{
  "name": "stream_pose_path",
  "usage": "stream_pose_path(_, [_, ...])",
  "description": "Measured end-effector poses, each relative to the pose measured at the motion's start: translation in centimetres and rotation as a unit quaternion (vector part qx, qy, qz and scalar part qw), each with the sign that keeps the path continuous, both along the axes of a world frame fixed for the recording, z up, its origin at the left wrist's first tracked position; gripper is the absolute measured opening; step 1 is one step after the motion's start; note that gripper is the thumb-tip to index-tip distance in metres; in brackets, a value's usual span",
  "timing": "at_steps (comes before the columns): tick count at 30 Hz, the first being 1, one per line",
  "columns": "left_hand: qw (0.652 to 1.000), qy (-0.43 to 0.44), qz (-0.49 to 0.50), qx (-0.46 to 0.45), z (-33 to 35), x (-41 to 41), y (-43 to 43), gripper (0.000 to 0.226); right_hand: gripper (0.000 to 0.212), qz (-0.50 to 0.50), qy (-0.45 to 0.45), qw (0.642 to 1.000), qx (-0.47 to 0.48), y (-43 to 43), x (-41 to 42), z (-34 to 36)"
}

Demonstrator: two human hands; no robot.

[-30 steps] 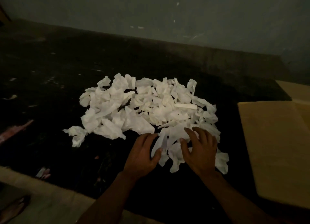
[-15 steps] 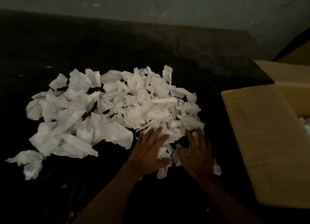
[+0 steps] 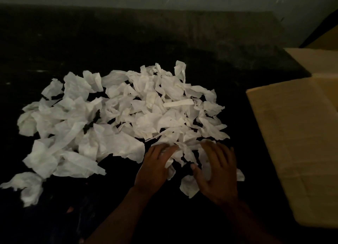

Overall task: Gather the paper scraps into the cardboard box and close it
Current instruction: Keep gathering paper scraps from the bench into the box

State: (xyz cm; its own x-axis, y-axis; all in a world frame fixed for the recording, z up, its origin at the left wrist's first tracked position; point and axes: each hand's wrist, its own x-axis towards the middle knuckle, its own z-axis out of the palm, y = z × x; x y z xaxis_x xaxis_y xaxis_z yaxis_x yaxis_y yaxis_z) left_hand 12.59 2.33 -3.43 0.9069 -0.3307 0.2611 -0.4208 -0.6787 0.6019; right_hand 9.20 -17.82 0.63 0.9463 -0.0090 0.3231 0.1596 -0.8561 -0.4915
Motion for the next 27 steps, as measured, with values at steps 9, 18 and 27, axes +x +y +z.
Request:
stream_pose_path(9, [1.000,0.004,0.010,-0.012,-0.1,-0.1,0.3,0.033,0.103,0.052,0.087,0.990,-0.095,0.5,-1.6,-2.3])
stream_pose_path(18, [0.998,0.010,0.040,-0.053,-0.1,0.0,0.5,0.036,0.062,0.085,0.019,0.987,-0.133,0.9,1.9,-5.0])
stream_pose_path(27, [0.993,-0.047,0.093,-0.060,0.1,0.1,-0.5,0.028,0.021,0.128,-0.030,0.991,-0.006,1.2,4.4,-5.0])
